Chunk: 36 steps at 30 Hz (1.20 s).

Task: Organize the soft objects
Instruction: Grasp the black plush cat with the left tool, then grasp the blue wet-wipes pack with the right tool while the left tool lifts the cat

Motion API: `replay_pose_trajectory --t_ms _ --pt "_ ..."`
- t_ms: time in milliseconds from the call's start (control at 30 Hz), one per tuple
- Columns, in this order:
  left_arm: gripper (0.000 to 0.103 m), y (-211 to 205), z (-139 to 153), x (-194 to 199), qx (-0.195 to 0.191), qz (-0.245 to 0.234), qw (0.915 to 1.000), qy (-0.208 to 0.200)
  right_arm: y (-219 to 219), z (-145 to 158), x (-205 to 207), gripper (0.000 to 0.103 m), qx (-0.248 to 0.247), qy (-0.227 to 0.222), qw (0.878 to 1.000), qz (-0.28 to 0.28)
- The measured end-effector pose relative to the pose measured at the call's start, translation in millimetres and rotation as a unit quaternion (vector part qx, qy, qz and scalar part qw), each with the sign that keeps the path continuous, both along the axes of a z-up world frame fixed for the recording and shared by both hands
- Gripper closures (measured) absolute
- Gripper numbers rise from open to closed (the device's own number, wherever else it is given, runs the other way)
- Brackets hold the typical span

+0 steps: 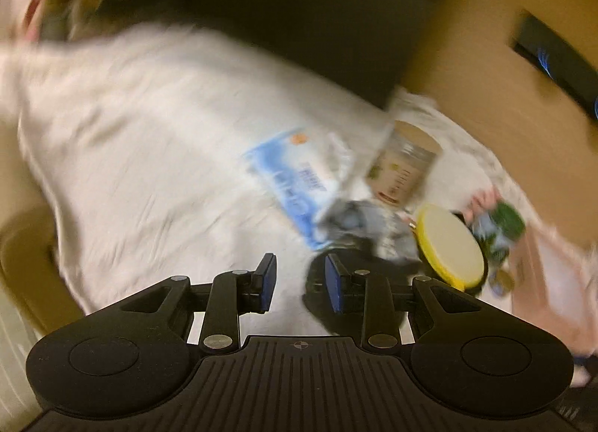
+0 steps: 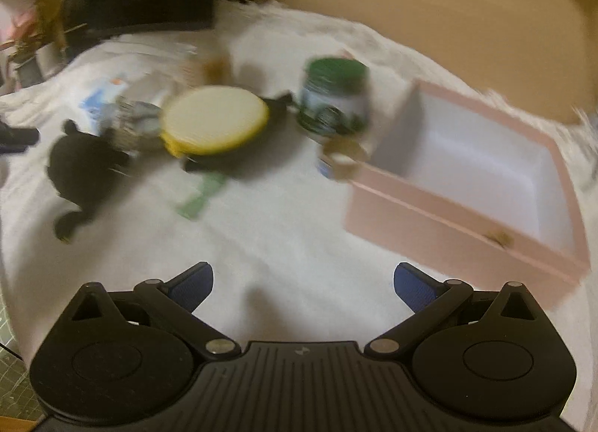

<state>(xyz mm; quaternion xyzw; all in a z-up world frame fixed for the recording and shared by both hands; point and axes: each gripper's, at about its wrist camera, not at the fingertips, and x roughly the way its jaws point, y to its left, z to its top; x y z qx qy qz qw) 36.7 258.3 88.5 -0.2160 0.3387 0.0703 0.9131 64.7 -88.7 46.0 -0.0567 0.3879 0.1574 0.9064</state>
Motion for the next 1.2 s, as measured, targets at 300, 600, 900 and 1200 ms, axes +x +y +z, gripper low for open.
replay_pose_trajectory --t_ms 300,600,900,1200 --pt "0.071 -13.8 -10.9 31.5 -0.03 -0.084 0.996 0.01 33.9 7.2 -7.3 0.0 -0.025 -0.019 0.998 0.05" --pt "0.058 -36.9 -0.7 74.6 -0.01 -0.163 0.9865 0.015 31.6 2.6 -6.9 0.0 -0.001 -0.004 0.999 0.052" --pt "0.017 -43.3 -23.6 85.2 0.043 -0.194 0.9775 0.07 25.5 -3.2 -7.5 0.0 0.004 0.004 0.999 0.043" --pt "0.023 -43.3 -47.2 86.0 -0.048 -0.156 0.9858 0.039 41.3 -1.4 -1.5 0.0 -0.009 -0.005 0.998 0.054"
